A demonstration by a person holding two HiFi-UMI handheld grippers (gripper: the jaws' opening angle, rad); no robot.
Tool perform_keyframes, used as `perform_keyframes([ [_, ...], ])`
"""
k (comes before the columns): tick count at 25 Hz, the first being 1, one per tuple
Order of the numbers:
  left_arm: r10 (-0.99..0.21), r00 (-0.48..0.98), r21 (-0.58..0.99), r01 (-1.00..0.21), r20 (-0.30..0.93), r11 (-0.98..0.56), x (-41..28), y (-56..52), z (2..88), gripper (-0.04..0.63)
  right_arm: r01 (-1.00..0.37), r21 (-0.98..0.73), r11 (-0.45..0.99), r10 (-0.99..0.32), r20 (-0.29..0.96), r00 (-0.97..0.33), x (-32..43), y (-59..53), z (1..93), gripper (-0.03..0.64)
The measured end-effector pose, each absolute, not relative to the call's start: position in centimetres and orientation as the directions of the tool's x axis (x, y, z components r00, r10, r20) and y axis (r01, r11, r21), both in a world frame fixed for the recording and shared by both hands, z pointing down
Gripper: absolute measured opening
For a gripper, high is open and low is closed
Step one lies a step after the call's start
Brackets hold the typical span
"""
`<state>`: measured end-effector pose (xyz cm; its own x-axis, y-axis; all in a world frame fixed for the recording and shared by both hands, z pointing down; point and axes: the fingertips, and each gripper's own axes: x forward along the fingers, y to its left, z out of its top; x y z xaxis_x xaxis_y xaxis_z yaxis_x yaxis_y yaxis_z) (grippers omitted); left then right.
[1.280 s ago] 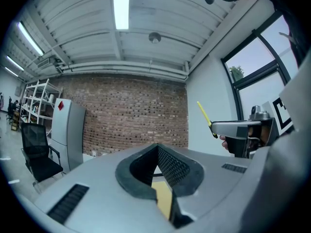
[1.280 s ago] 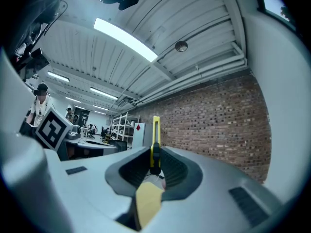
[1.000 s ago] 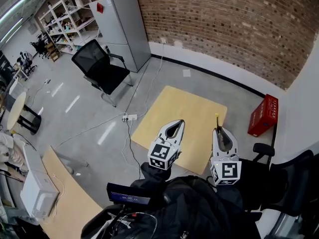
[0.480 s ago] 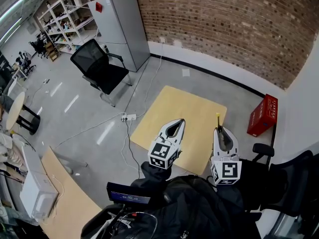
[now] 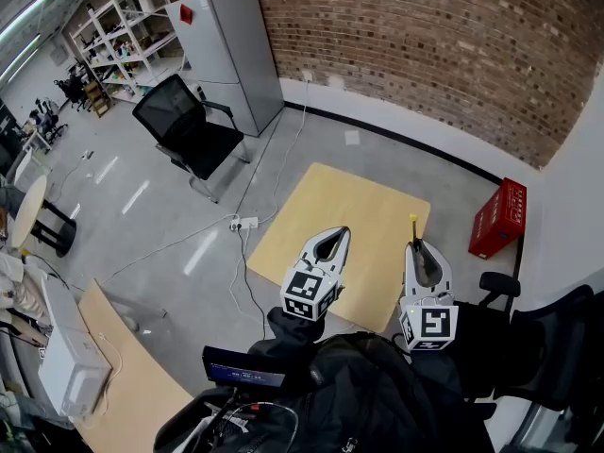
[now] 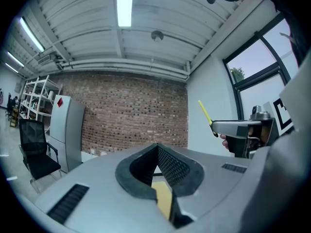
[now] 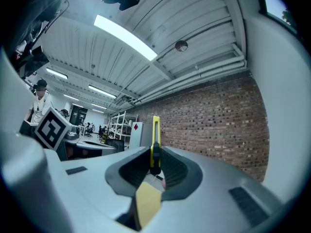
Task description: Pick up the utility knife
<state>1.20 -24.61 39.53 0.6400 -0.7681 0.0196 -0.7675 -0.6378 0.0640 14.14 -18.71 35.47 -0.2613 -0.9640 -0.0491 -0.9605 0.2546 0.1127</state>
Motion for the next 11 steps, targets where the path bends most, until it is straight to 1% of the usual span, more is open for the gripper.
perform_keyframes([
  [11,-0.773,0.634,0.071,-0.773,0.031,-0.631,0.7,-25.1,40.6,-0.003,-0.96,0.111,0.258,-0.964,-0.037,-0.263,13.8,-19.1,36.5,0.067],
])
